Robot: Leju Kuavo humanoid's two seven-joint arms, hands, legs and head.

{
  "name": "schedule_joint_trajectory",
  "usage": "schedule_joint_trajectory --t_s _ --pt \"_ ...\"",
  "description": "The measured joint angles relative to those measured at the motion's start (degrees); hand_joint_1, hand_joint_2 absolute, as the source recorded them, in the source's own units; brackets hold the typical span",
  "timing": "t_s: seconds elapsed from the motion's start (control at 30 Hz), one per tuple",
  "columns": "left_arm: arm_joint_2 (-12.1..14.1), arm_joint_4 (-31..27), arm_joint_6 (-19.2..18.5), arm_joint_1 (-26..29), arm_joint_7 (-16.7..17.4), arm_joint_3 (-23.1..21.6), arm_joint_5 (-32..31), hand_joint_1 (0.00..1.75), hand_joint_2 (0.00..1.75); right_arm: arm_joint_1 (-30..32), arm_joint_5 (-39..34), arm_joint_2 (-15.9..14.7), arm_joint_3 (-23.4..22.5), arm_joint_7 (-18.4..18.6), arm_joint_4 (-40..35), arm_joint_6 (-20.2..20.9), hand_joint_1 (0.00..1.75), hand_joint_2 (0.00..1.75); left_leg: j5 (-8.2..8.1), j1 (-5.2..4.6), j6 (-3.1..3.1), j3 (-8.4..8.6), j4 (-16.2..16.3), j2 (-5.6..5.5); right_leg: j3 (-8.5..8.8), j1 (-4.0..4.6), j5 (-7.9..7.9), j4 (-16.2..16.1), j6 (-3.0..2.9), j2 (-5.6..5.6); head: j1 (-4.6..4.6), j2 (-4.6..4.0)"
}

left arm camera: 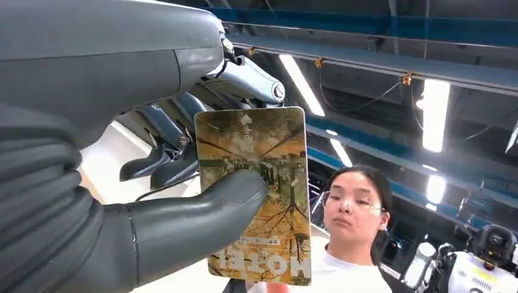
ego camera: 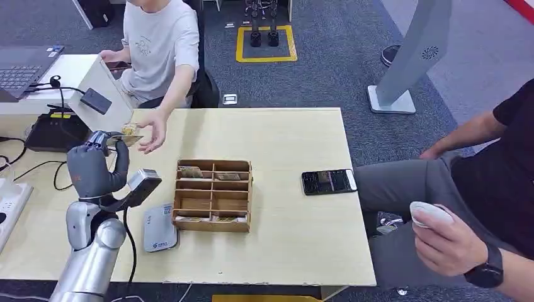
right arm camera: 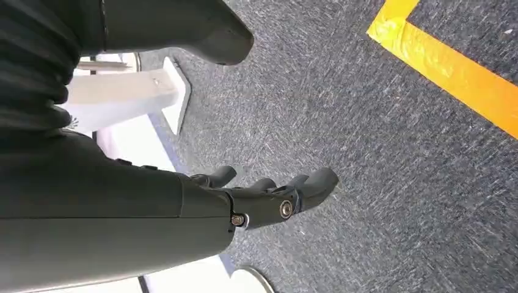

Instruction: Pass the card to the sensor for recognition and then transmit it.

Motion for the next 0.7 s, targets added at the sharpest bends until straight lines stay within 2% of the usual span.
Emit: schedule_joint_trajectory --t_s 0.23,0.27,0.43,0.7 --pt "-0.02 0.35 0.00 -0.29 -0.72 0.04 -0.35 1.75 1.75 -0.02 0.02 0.00 0.00 -0.04 0.00 -0.02 0.00 1.75 0.00 0.00 0.00 -0.01 0.00 0.00 0.00 0.00 0.00 0.00 0.00 0.00 0.00 0.02" --pt "0.00 0.50 0.00 -0.32 -0.70 0.04 0.40 0.00 1.75 -0.03 0.07 0.00 0.00 -0.05 0.00 -0.02 0.00 1.75 0.00 0.00 0.00 -0.01 0.00 0.00 0.00 0.00 0.00 0.00 0.00 0.00 0.00 0.00" --pt "0.81 0.79 0.00 -0.42 1.44 -0.57 4.85 0.00 1.75 -0.02 0.46 -0.17 0.00 -0.04 0.00 -0.02 0.00 1.75 0.00 0.00 0.00 0.00 0.00 0.02 -0.02 0.00 0.00 0.00 0.00 0.03 0.00 0.00" --pt "1.46 0.79 -0.02 -0.56 2.01 -1.73 6.03 0.00 1.75 -0.13 0.59 -0.26 0.00 0.02 0.00 -0.04 0.00 1.75 0.00 0.00 0.00 0.00 0.00 0.03 -0.02 0.00 0.00 0.00 0.00 0.03 0.00 0.00"
